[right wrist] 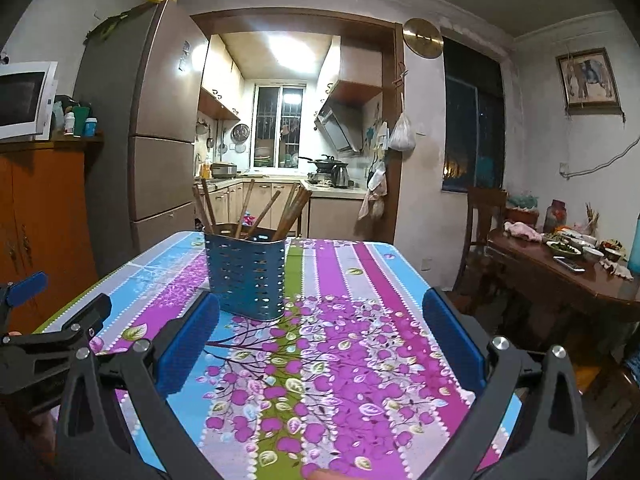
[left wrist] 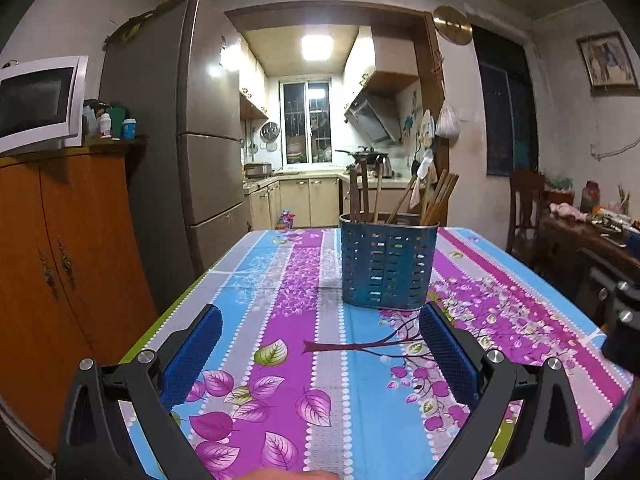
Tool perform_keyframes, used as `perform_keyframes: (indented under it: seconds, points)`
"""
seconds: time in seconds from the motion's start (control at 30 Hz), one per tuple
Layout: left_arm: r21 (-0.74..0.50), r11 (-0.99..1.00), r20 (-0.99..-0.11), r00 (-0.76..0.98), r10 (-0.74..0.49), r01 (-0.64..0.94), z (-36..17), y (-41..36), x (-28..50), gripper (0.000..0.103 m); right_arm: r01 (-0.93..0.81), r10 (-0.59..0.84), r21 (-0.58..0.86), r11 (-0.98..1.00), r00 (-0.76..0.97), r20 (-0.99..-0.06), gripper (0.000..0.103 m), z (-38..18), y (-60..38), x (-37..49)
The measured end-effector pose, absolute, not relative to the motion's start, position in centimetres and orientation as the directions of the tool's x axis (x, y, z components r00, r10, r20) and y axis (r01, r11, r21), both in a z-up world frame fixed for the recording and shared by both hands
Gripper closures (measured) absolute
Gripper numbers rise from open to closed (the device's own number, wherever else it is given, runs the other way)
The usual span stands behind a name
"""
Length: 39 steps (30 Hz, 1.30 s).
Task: Organize utensils
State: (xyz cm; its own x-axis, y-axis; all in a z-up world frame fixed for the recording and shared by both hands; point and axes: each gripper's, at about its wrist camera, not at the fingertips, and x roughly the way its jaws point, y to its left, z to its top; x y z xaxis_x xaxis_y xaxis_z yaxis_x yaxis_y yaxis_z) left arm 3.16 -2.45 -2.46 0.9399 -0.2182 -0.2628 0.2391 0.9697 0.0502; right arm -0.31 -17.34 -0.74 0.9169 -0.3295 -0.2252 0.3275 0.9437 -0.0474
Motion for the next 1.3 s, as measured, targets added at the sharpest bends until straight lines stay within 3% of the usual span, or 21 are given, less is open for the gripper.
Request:
perform_keyframes:
  seconds: [0.4, 1.3]
  points:
    - [0.073, 0.977, -0.172, 0.967, -0.186, 0.201, -1.1, -1.6, 0.9, 0.005, 0.341, -0.351, -0.084, 0.936, 0.913, -0.209, 0.005, -1.2, -16.0, -0.7]
    - [0.053, 0.984, -0.161, 0.974, -0.157, 0.168, -1.0, -1.0, 0.6, 0.005, 0.344, -0.351, -0.072, 0.936, 0.908, -0.231, 0.005, -1.1, -16.2, -0.7]
